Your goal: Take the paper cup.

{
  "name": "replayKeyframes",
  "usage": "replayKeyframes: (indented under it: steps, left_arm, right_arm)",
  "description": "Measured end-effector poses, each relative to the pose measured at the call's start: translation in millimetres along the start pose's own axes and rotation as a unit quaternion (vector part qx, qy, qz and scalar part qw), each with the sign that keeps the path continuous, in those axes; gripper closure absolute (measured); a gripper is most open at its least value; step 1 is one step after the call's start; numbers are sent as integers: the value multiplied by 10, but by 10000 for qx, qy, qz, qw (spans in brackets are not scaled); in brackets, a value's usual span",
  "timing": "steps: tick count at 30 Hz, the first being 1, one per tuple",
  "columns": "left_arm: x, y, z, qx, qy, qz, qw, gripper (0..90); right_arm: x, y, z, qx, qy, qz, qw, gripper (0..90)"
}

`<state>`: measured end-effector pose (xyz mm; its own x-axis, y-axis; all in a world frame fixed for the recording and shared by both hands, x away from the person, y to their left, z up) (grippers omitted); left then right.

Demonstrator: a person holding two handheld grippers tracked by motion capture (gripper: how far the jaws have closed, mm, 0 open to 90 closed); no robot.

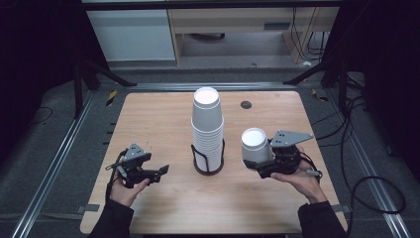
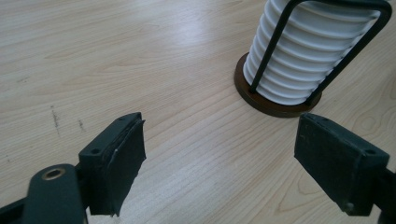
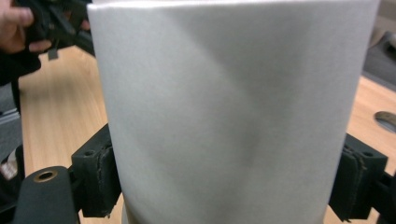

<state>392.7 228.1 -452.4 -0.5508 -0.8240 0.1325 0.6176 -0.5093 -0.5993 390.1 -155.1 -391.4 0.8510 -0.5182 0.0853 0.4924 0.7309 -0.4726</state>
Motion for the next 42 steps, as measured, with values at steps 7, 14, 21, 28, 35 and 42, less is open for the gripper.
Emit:
replayKeyframes:
  steps: [7,14,21,28,35,42]
  left_arm:
    - [52,-1,13,-61,131,-67,9999,158]
    - [139,13,28,-102,261,-150,9995,158]
    - [203,8,46,-126,352,-293,9989,157]
    - [290,8,65,-167,510,-435,9976,153]
    - [383,26,69,-216,637,-593,9960,152]
    - [482,-14,106,-198,800,-797,9934,151]
  right_arm:
    - [-63,95,-95,-208,-93,182,9996,154]
    - [-119,172,-124,-349,-226,376,9984,154]
    - [-138,271,-144,-502,-381,553,9965,153]
    - [-145,371,-153,-688,-502,671,9941,153]
    - [-213,418,-140,-812,-698,856,9906,153]
    - [-309,481,-129,-1006,-908,1045,9852,153]
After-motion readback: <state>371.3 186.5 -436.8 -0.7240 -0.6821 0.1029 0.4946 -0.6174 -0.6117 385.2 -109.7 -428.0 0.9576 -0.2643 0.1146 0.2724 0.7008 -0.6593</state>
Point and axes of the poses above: each handheld gripper's, and its own axes: y roughly forward along the jaws, z roughly out of its top, x roughly to its right, the point moved 4 cm from there along y, roughly forward along the jaws, and after that the axes turned 5 degrees about -y, right-handed, at the moved point
